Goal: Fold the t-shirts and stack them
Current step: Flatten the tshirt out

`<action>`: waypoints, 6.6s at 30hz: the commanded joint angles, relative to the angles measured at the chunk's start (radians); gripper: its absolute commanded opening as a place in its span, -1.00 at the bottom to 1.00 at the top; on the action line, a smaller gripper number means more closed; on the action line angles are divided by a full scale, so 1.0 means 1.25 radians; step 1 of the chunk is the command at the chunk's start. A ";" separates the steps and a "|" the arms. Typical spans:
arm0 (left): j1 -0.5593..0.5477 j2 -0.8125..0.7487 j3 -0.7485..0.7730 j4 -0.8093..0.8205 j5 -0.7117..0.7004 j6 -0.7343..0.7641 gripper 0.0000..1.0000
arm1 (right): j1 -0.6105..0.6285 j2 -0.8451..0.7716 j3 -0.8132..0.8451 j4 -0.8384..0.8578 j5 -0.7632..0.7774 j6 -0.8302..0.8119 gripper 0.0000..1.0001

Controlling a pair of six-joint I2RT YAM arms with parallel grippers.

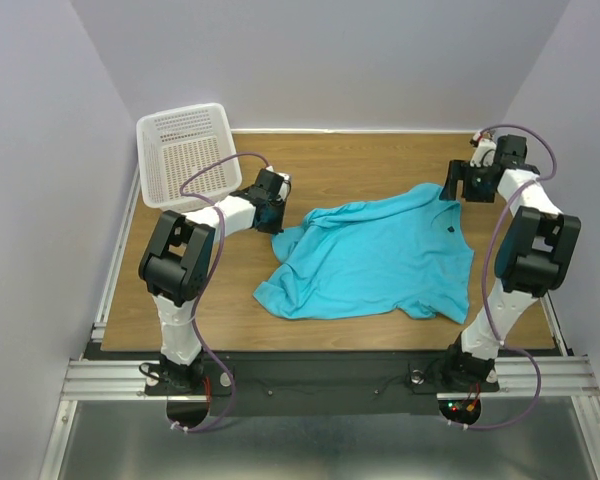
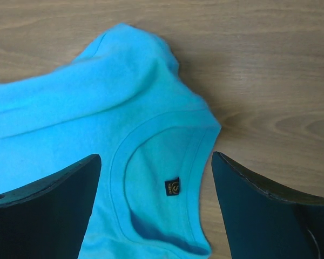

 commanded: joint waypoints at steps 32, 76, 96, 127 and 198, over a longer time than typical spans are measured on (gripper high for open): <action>-0.005 -0.054 -0.021 0.008 0.014 -0.001 -1.00 | -0.006 0.282 0.265 -0.013 -0.120 0.026 0.07; 0.003 -0.426 -0.221 -0.098 0.033 -0.061 -1.00 | -0.057 -0.412 -0.364 -0.165 0.034 -0.352 0.41; 0.002 -0.457 -0.250 -0.060 0.066 -0.059 -1.00 | -0.082 -0.196 -0.265 -0.166 -0.087 -0.063 0.29; 0.006 -0.545 0.008 0.018 -0.143 -0.060 -1.00 | -0.082 -0.355 0.104 -0.128 -0.070 -0.110 -0.99; 0.023 0.154 0.337 0.293 -0.254 -0.030 -1.00 | -0.087 -0.045 -0.204 0.374 -0.049 -0.002 -0.99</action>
